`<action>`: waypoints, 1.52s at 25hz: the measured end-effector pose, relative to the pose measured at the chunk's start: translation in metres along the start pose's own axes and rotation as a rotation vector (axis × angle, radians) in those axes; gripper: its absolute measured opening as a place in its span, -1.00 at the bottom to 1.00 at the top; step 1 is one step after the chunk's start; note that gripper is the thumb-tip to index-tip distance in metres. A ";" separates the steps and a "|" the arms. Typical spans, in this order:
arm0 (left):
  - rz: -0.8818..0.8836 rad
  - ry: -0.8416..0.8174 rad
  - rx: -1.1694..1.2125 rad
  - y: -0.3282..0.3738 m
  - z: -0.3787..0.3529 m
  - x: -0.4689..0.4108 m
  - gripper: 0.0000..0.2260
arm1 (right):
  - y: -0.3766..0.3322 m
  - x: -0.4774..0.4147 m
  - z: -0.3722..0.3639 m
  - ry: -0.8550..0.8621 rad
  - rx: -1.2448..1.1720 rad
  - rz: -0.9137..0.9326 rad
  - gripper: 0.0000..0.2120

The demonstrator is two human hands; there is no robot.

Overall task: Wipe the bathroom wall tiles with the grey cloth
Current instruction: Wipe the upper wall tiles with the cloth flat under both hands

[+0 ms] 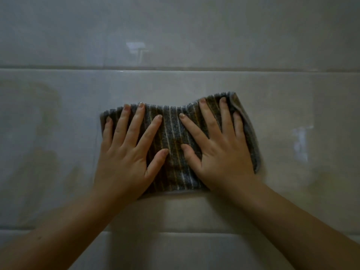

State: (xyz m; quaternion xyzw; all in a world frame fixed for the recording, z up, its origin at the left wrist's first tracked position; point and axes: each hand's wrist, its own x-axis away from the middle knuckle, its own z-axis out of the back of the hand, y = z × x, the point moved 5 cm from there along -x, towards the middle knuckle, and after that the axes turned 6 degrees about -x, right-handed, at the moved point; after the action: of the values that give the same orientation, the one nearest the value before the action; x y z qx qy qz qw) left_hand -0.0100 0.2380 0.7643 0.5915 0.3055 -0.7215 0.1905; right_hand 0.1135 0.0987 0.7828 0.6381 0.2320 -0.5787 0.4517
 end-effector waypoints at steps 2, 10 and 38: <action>-0.029 0.008 0.006 0.031 0.000 -0.009 -0.41 | 0.030 0.012 0.009 -0.002 0.015 -0.014 -0.45; -0.151 0.034 0.048 0.165 0.000 -0.050 -0.41 | 0.155 0.062 0.046 0.020 0.063 -0.135 -0.45; -0.148 0.005 -0.048 -0.047 0.000 0.060 -0.44 | -0.081 0.045 -0.021 0.039 0.047 -0.214 -0.46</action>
State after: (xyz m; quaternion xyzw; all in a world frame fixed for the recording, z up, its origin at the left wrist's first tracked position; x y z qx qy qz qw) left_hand -0.0536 0.2784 0.7164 0.5642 0.3661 -0.7247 0.1500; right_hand 0.0682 0.1457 0.7136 0.6314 0.2939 -0.6163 0.3677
